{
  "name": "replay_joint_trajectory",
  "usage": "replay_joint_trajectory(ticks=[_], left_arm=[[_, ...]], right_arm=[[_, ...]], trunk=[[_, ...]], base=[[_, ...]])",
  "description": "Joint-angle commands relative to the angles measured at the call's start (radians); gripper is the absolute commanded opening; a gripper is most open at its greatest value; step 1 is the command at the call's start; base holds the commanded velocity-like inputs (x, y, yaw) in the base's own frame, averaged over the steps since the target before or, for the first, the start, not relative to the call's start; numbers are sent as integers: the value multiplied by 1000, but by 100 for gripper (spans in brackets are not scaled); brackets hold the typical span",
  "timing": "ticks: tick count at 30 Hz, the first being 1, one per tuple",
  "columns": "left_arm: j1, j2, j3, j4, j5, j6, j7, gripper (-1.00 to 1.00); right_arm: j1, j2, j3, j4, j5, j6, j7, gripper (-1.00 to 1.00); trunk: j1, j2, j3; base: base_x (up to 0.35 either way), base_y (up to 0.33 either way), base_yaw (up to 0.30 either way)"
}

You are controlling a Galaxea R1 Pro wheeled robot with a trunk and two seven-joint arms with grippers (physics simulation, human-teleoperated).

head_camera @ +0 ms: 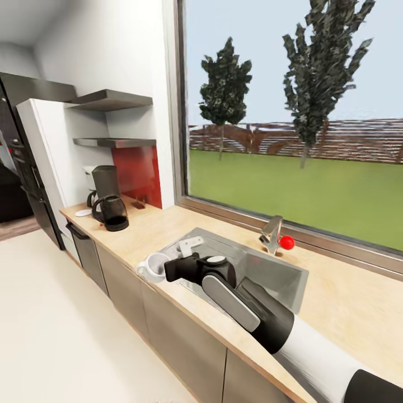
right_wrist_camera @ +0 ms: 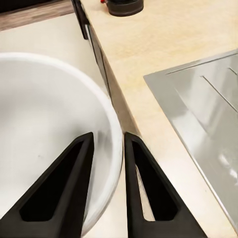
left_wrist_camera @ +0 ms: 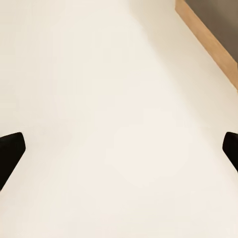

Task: Set up a coffee station on the kitchen countertop: keep the coffee maker on the countertop, move the bottle of coffee from the kitchen shelf to the counter next to the coffee maker, place a paper coffee filter on top of the coffee maker, put the saucer next to the coffee maker with the coffee cup on the saucer, and place the electric kettle next to the coffee maker.

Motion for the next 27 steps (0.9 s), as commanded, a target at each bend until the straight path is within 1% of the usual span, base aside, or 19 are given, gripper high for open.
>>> replay_joint_trajectory(ticks=[1,10,21,27], left_arm=[[-1,1,1,2,-11,-4,7,100],[-2,1,-3,2,-11,-4,7,100],[-1,2,4,2,-10,-2,8,100],[-1,2,3,2,-10,-2,7,100]], right_arm=[[-1,0,1,-1,-11,0,-8,-100],[-1,0,1,-1,-11,0,-8,-100],[-1,0,1,-1,-11,0,-8,-100],[-1,0,2,-1,-11,0,-8,-100]], trunk=[[0,-1,0],[0,-1,-4],[0,-1,-13],[0,-1,-17]], base=[[0,0,278],[0,0,276],[4,2,271],[81,128,271]])
